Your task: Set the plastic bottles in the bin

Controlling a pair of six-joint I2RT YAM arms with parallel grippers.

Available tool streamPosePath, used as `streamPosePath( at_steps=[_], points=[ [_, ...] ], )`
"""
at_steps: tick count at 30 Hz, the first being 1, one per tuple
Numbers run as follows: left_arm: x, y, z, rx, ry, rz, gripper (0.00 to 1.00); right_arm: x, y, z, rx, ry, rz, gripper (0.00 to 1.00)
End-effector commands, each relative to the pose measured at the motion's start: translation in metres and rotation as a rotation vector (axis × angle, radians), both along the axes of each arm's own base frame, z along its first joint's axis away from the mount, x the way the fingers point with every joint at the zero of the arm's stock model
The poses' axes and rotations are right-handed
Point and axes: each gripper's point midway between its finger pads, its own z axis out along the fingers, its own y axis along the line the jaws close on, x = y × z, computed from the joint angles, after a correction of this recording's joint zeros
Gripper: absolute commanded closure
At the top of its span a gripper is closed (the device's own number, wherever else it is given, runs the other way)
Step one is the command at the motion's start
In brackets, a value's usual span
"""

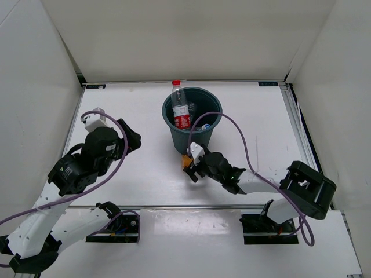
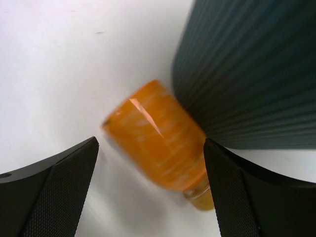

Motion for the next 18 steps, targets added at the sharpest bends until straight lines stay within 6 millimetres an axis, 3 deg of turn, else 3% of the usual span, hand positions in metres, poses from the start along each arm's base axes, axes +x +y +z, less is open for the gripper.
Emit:
streamPosePath(
  at_steps=[1, 4, 5, 7, 12, 18],
  points=[
    [-0.004, 0.003, -0.003, 0.017, 0.006, -0.009, 0.0, 0.001, 0.028, 0.021, 0.125, 0.026, 0.099, 0.11],
    [-0.003, 0.001, -0.005, 0.019, 0.016, -0.016, 0.0, -0.008, 0.037, 0.016, 0.139, 0.113, 0.173, 0.12],
    [-0.004, -0.001, -0.005, 0.015, 0.02, -0.024, 0.0, -0.009, 0.033, 0.004, 0.115, 0.152, 0.167, 0.14],
    [-0.005, -0.002, -0.006, 0.011, 0.023, -0.032, 0.0, -0.007, 0.03, 0.004, 0.117, 0.189, 0.16, 0.15],
    [-0.005, -0.002, -0.006, 0.011, 0.023, -0.032, 0.0, -0.028, 0.031, -0.006, 0.099, 0.317, 0.233, 0.25],
    [-0.002, -0.004, 0.002, 0.006, 0.007, -0.036, 0.0, -0.038, 0.023, -0.011, 0.058, 0.48, 0.156, 0.34]
  ],
)
